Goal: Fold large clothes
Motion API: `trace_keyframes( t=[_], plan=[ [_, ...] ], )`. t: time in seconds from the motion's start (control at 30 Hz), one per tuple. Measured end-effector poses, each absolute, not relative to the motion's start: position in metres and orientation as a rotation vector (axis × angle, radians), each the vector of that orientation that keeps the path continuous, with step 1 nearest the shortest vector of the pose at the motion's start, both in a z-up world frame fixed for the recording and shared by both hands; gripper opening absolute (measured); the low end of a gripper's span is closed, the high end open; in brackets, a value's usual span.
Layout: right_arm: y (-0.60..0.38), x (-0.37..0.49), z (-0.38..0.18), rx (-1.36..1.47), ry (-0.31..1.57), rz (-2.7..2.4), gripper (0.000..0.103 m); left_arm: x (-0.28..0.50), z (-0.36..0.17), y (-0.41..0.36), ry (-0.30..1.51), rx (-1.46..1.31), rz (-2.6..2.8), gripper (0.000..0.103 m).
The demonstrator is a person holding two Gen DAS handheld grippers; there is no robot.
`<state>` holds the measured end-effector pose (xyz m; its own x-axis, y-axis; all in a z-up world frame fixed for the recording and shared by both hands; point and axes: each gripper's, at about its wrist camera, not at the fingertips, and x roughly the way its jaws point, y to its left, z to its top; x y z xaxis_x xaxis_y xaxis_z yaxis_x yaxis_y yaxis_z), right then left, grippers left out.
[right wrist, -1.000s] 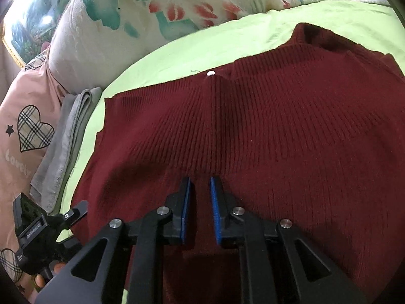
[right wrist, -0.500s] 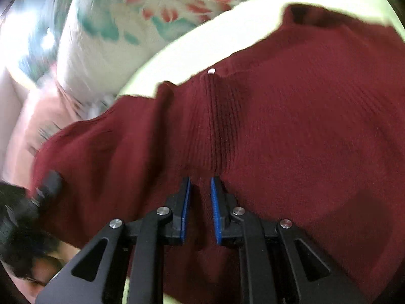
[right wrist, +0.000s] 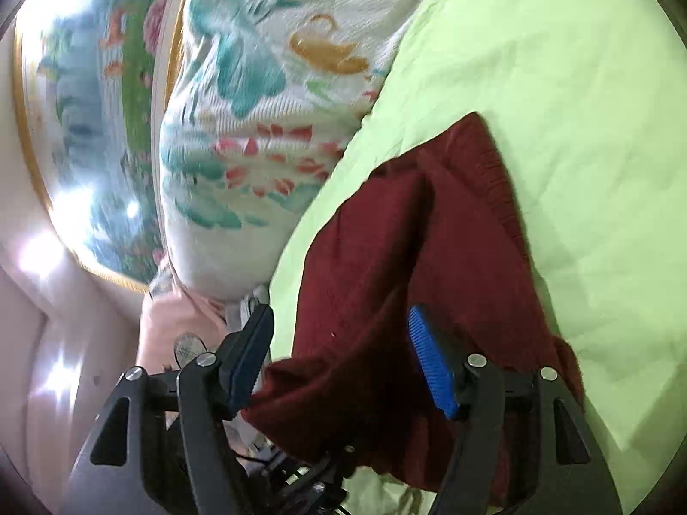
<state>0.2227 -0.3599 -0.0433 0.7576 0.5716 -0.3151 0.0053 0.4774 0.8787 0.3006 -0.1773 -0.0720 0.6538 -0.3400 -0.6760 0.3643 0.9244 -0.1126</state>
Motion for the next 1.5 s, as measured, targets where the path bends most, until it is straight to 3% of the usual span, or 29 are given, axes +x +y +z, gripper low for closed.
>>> trace_keyframes(
  t=[0.4,0.43,0.47,0.53,0.63,0.8,1.07,1.13,1.3,1.37,1.43,1.5],
  plan=[
    [-0.316,0.294,-0.049,0.861,0.879,0.393,0.071,0.290,-0.066,-0.174,0.701,0.065,-0.383,0.011],
    [-0.313,0.300,-0.052,0.855,0.893,0.399,0.062,0.289,-0.066,-0.175,0.700,0.071,-0.382,0.011],
    [-0.309,0.307,-0.053,0.835,0.910,0.391,0.039,0.290,-0.066,-0.176,0.701,0.075,-0.382,0.011],
    [-0.305,0.315,-0.056,0.798,0.942,0.372,0.024,0.291,-0.064,-0.177,0.701,0.082,-0.384,0.010],
    [-0.308,0.308,-0.032,0.731,0.855,0.400,0.018,0.286,-0.050,-0.181,0.666,0.084,-0.404,0.010],
    [-0.330,0.275,0.016,0.629,0.687,0.404,0.018,0.284,-0.028,-0.209,0.612,0.097,-0.483,0.011],
    [-0.368,0.273,-0.049,0.653,0.803,0.285,0.018,0.303,-0.081,-0.234,0.776,0.085,-0.533,0.013],
    [-0.371,0.271,-0.049,0.670,0.791,0.289,0.018,0.301,-0.079,-0.233,0.781,0.091,-0.546,0.024],
    [-0.366,0.270,-0.043,0.625,0.797,0.270,0.024,0.291,-0.065,-0.213,0.815,0.021,-0.591,0.037],
    [-0.366,0.266,-0.040,0.616,0.802,0.252,0.032,0.275,-0.055,-0.198,0.812,-0.010,-0.607,0.045],
    [-0.366,0.259,-0.035,0.583,0.800,0.216,0.041,0.263,-0.046,-0.180,0.805,-0.042,-0.601,0.060],
    [-0.367,0.250,-0.029,0.555,0.787,0.187,0.050,0.259,-0.037,-0.159,0.798,-0.087,-0.594,0.063]
  ],
)
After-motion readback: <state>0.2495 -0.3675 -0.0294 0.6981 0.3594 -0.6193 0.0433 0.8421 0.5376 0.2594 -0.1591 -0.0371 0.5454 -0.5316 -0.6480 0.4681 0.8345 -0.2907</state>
